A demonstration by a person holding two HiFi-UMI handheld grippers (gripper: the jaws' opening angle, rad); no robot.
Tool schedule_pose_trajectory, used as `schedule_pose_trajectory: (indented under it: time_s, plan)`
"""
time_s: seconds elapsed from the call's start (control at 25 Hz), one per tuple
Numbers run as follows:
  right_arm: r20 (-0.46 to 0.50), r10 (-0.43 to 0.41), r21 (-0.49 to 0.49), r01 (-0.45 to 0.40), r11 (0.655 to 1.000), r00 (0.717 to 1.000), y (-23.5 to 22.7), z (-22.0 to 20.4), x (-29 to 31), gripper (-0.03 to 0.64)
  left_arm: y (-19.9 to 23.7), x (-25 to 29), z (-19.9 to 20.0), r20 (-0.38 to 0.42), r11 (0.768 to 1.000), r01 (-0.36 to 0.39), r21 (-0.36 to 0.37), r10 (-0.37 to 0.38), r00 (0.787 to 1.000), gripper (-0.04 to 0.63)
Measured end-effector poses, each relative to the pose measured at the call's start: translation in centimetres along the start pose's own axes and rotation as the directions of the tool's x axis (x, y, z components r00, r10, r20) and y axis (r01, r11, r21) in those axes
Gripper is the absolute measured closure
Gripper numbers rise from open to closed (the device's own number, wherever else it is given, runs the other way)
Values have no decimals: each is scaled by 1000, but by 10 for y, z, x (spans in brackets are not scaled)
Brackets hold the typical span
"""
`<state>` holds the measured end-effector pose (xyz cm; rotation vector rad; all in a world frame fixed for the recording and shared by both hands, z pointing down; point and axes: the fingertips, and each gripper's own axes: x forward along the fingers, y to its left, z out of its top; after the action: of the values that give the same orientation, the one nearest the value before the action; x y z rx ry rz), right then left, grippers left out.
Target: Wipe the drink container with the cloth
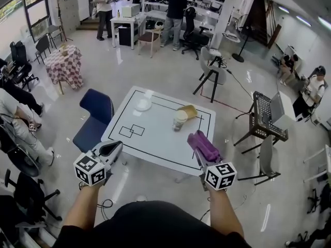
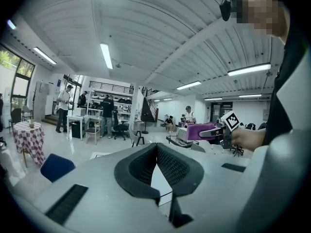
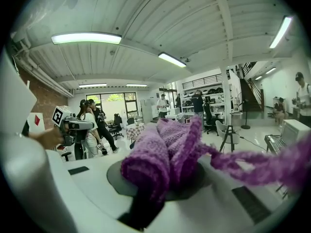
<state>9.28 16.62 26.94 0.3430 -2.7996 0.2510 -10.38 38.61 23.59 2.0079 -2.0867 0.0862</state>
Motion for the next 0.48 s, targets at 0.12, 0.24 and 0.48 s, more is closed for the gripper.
schedule_pose_trajectory:
  time_s: [0.12, 0.24, 0.48]
  plan:
    - [-6, -15, 6, 15, 1000, 1000, 8, 2, 20, 537, 28, 3, 1, -1, 1000, 17, -7, -17, 1000, 575]
    - [-13, -34, 8, 34, 999, 999, 17, 4, 38, 536, 53, 7, 2, 1, 999, 41, -13, -41, 999, 575]
    - [-20, -72, 16, 72, 997, 997, 33, 11, 61, 535, 86, 12, 6, -9, 996, 90, -5, -90, 996, 575]
